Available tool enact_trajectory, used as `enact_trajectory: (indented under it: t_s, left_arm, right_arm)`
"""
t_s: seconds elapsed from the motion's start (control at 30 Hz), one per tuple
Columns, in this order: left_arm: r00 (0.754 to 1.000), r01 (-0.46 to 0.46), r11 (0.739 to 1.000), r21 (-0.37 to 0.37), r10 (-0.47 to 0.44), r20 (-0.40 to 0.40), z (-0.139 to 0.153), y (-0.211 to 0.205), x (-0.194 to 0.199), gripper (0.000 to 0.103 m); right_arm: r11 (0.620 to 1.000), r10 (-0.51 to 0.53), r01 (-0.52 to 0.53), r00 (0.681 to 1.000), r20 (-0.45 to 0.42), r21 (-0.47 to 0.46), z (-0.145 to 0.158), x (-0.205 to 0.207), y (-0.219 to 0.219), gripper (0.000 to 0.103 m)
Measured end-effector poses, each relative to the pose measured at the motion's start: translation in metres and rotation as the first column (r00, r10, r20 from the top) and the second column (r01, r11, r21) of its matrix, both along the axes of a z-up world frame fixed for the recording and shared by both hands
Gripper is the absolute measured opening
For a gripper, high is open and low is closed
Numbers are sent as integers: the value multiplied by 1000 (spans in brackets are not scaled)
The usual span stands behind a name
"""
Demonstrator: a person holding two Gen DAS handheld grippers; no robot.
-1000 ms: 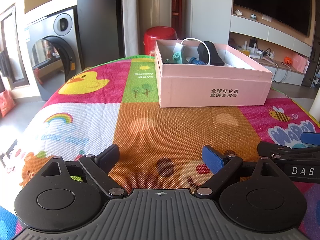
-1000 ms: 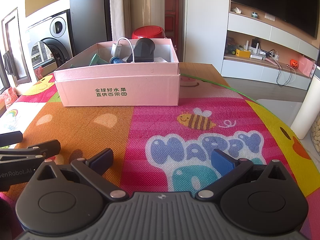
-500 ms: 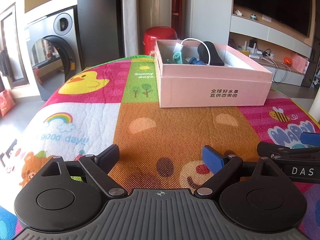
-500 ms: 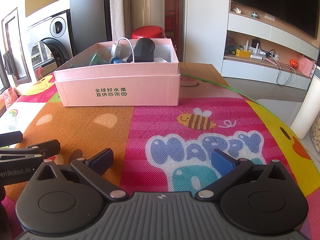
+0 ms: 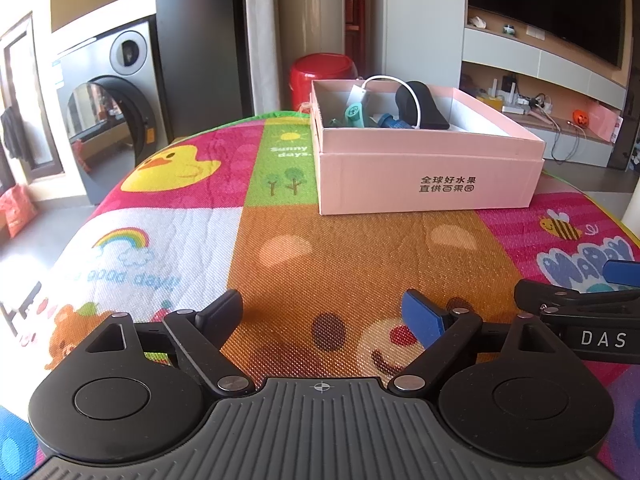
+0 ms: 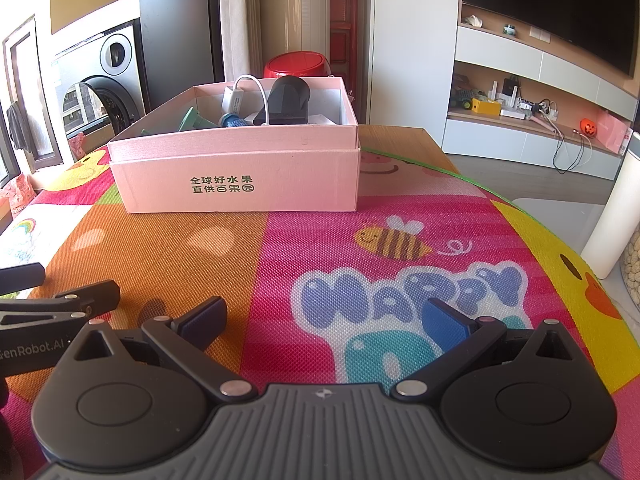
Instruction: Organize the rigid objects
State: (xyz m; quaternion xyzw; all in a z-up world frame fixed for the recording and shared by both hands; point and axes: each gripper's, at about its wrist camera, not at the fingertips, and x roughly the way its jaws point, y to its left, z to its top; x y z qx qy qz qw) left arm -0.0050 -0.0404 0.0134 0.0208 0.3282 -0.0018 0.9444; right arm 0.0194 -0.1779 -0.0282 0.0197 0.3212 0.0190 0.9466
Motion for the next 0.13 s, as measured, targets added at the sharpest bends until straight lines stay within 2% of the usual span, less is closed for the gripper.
enact_trajectory:
  t_s: [0.13]
  left_arm:
    - [1000, 13, 1000, 19, -13, 11, 1, -5, -3, 83]
  right_arm:
    - [1000, 0, 0, 1000, 0, 0, 0, 0, 0, 103]
